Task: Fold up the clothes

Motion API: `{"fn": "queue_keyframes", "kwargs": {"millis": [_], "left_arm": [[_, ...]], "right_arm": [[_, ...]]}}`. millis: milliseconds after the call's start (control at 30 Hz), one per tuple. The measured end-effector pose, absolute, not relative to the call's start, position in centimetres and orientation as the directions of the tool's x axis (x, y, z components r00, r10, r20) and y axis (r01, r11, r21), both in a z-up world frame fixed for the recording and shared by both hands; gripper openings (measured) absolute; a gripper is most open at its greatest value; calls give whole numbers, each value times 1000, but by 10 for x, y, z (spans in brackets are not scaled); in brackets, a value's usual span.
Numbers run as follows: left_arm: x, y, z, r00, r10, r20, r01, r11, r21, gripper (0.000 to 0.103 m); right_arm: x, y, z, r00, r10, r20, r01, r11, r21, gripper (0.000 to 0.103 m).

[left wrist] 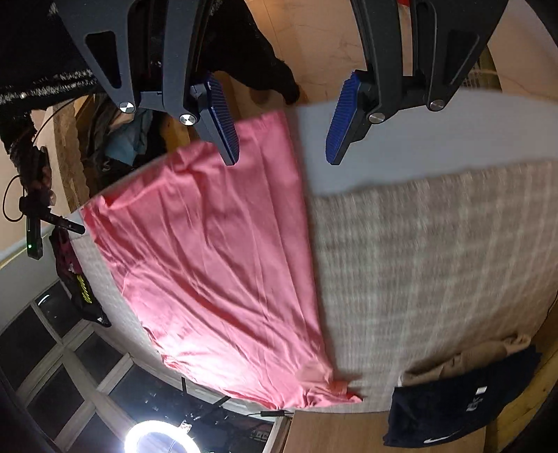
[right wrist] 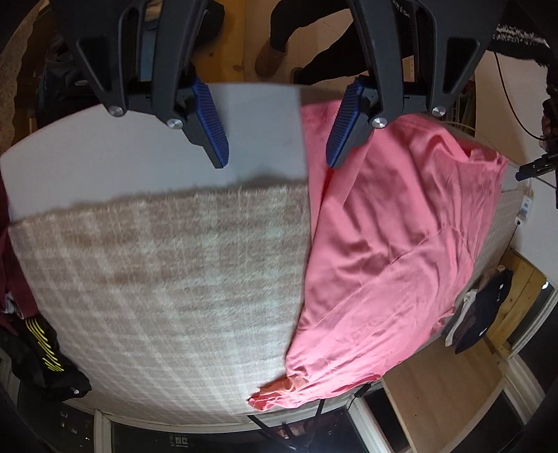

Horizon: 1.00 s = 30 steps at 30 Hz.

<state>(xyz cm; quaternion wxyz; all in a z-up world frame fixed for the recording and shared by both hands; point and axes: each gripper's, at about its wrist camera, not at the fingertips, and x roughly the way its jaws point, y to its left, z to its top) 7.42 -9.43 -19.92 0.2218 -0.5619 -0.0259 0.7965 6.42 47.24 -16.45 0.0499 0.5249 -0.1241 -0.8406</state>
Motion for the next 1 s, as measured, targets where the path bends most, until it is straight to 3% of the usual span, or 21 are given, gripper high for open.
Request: {"fn": "queue_keyframes", "kwargs": {"millis": [467, 533, 667, 767, 933, 1000], "left_arm": [[86, -65, -233, -268, 330, -905, -305, -920, -245, 50], [86, -62, -233, -275, 326, -904, -311, -920, -237, 47], [85, -65, -235, -273, 335, -902, -328, -914, -239, 23], [84, -69, -236, -264, 340, -903, -324, -913, -249, 13], [86, -72, -238, -259, 351, -900, -326, -909, -261, 11], [85, -73, -238, -258, 355, -899, -324, -908, -265, 11]], "right_arm": [[72, 447, -161, -451, -244, -859, 13, -964, 266, 57], [71, 446, -162, -448, -242, -861, 11, -964, 265, 57], [74, 442, -161, -433, -273, -859, 20, -956, 293, 57], [80, 437, -150, -462, -251, -851, 25, -962, 271, 57], [79, 423, -146, -448, -205, -871, 65, -978, 196, 57], [77, 426, -154, -416, -204, -886, 63, -979, 195, 47]]}}
